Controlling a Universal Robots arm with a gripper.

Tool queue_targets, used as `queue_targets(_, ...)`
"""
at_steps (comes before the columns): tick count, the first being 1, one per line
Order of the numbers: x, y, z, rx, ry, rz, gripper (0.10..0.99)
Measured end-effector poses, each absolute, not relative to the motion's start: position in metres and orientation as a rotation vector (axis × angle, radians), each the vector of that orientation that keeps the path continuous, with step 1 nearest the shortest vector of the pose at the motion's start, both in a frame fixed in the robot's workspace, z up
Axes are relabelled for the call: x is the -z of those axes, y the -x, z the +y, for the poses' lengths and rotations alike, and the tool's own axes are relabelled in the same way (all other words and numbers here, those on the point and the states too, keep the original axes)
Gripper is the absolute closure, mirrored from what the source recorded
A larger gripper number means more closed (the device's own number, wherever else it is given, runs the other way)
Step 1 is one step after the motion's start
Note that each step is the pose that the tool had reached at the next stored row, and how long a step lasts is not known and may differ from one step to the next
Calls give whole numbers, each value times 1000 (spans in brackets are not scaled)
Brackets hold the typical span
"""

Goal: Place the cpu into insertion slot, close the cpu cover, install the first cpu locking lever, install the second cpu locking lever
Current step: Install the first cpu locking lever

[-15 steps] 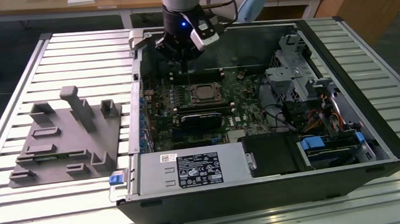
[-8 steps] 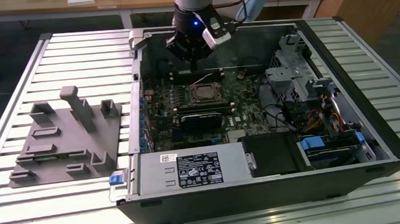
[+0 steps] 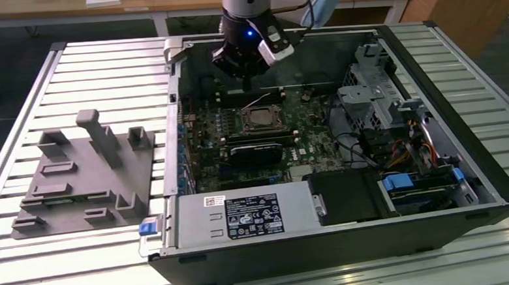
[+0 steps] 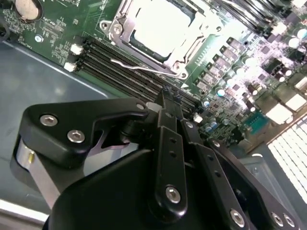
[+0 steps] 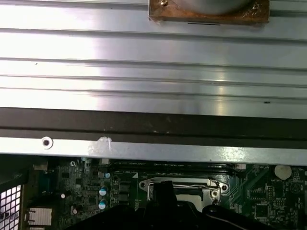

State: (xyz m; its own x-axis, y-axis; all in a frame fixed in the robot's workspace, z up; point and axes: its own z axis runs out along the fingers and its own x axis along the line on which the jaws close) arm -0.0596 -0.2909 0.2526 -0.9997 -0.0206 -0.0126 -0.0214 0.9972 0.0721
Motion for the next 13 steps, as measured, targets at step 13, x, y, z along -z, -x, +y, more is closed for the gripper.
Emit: queue_targets(13, -235, 40, -291, -113, 89, 3125, 980)
